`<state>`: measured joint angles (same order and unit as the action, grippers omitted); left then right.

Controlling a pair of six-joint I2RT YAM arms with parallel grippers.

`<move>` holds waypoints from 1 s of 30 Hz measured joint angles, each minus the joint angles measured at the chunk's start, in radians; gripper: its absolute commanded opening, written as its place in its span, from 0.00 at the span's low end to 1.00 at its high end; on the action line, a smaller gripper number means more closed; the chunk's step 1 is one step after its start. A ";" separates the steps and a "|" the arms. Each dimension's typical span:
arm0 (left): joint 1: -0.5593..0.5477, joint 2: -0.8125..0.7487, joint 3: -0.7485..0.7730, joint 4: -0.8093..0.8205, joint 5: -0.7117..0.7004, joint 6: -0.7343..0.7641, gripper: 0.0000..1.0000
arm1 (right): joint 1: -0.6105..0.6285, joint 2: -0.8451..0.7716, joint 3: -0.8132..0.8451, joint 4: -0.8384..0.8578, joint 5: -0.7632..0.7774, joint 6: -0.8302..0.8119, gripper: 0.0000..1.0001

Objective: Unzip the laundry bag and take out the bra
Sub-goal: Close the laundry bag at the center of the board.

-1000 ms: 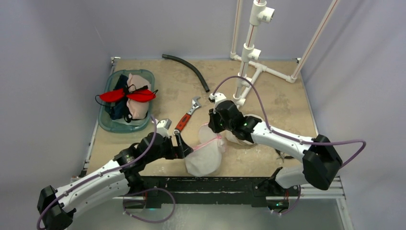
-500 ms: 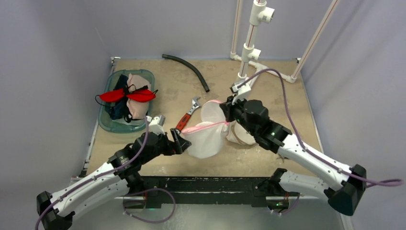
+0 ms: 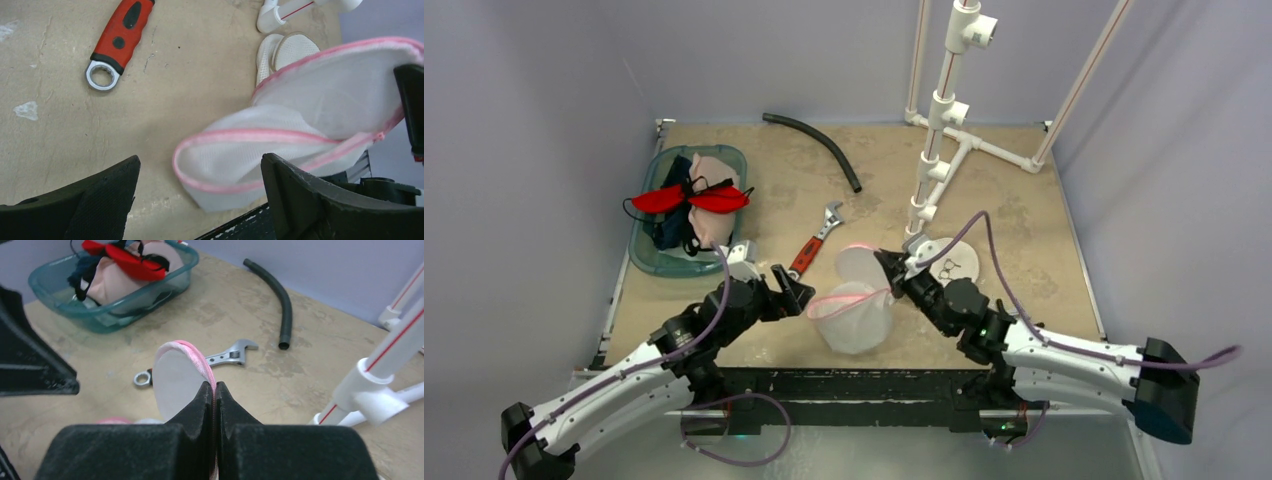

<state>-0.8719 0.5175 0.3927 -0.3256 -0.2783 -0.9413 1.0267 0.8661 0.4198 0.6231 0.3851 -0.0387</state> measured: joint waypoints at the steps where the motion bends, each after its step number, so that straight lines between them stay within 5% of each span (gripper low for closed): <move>1: 0.000 0.011 0.000 -0.001 -0.002 -0.003 0.92 | 0.034 0.013 -0.021 0.037 0.025 -0.018 0.00; 15: 0.000 0.070 -0.051 0.058 0.070 -0.053 0.99 | 0.356 -0.016 -0.227 0.352 0.340 -0.172 0.00; 22: 0.000 0.057 -0.035 0.290 0.192 0.220 0.99 | 0.379 -0.129 -0.225 0.235 0.325 -0.123 0.00; 30: 0.000 0.252 0.109 0.414 0.383 0.581 1.00 | 0.380 -0.228 -0.196 0.101 0.273 -0.080 0.00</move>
<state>-0.8719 0.7696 0.5022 0.0887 0.1051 -0.3599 1.4071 0.6380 0.2237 0.7242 0.6582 -0.1188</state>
